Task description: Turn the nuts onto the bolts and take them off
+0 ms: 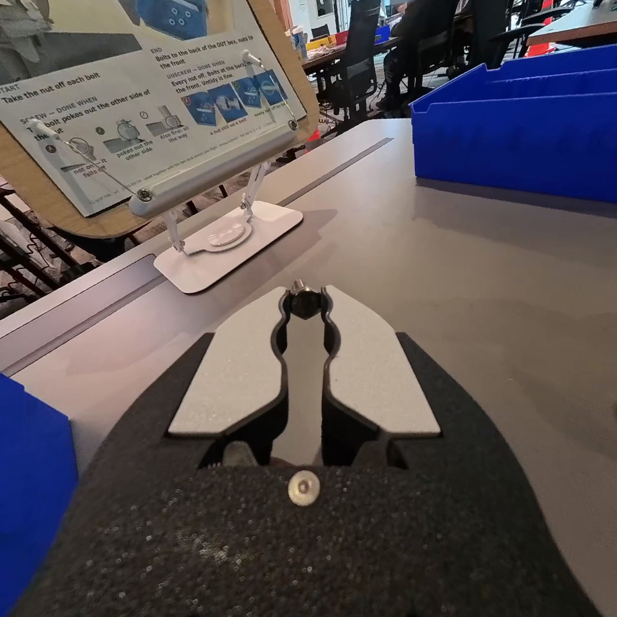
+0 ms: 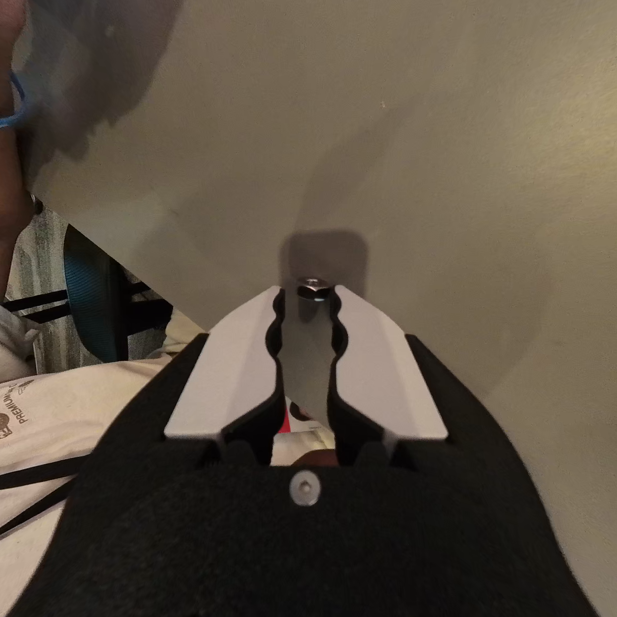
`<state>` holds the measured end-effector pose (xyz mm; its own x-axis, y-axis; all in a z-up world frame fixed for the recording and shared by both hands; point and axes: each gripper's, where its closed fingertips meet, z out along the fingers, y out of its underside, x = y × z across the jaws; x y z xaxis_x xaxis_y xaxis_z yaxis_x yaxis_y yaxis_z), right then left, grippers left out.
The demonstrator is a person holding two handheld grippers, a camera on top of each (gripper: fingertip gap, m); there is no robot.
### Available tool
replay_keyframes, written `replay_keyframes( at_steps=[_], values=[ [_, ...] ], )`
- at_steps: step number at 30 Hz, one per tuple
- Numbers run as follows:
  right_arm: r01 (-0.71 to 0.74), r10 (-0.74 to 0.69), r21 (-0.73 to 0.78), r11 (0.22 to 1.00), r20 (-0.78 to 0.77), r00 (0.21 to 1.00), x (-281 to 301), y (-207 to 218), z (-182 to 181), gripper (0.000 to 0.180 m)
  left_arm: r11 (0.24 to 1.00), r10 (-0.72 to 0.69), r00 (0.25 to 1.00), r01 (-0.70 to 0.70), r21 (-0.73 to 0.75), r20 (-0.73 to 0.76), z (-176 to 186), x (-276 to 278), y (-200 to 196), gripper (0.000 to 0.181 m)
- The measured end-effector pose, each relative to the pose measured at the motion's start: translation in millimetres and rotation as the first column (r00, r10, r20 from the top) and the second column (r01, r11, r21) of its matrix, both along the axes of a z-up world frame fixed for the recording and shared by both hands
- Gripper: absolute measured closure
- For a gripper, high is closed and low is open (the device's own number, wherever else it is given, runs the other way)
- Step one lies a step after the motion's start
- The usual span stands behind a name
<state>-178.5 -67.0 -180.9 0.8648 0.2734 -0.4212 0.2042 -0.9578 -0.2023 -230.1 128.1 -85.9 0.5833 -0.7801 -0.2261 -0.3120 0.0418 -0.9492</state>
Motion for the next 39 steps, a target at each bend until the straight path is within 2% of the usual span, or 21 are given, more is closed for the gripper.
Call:
replay_keyframes(
  at_steps=[10,14,16,18,21,23,27,31,33,36,39],
  values=[
    [-0.015,0.015,0.003,1.0,0.003,1.0,-3,2,-2,0.162,1.0,-0.011,1.0,0.011,-0.008,-0.015,-4,2,-1,0.164],
    [-0.066,0.066,0.028,0.997,0.02,0.998,-4,-1,-1,0.162,1.0,-0.015,1.0,0.014,-0.008,-0.016,-4,3,-2,0.164],
    [-0.102,0.106,0.083,0.991,-0.042,0.994,-14,1,7,0.162,1.0,-0.019,1.0,0.019,-0.016,-0.001,-2,2,-2,0.164],
    [-0.149,0.174,0.206,0.967,-0.107,0.979,-25,12,24,0.162,0.998,-0.043,0.999,0.044,-0.033,0.031,1,2,-5,0.164],
    [-0.19,0.299,0.466,0.864,-0.171,0.939,-35,39,59,0.162,0.991,-0.116,0.988,0.122,-0.053,0.104,12,4,-13,0.164],
    [-0.184,0.4,0.651,0.737,-0.201,0.894,-39,55,86,0.163,0.98,-0.179,0.971,0.191,-0.064,0.159,20,5,-20,0.164],
    [-0.297,0.496,0.795,0.53,-0.006,0.868,-23,80,100,0.163,0.929,-0.329,0.913,0.359,-0.091,0.24,35,7,-41,0.164],
    [-0.471,0.471,0.803,0.363,0.278,0.837,-1,102,99,0.162,0.81,-0.502,0.797,0.57,-0.14,0.336,49,7,-71,0.165],
    [-0.58,0.424,0.765,0.281,0.443,0.79,10,112,103,0.162,0.75,-0.555,0.741,0.642,-0.158,0.377,54,7,-84,0.164],
    [-0.757,0.32,0.632,0.166,0.692,0.647,19,125,113,0.163,0.72,-0.579,0.718,0.672,-0.17,0.385,54,10,-91,0.164],
    [-0.85,0.248,0.521,0.079,0.815,0.523,16,129,126,0.163,0.715,-0.572,0.722,0.671,-0.193,0.39,48,14,-89,0.164]
  ],
)
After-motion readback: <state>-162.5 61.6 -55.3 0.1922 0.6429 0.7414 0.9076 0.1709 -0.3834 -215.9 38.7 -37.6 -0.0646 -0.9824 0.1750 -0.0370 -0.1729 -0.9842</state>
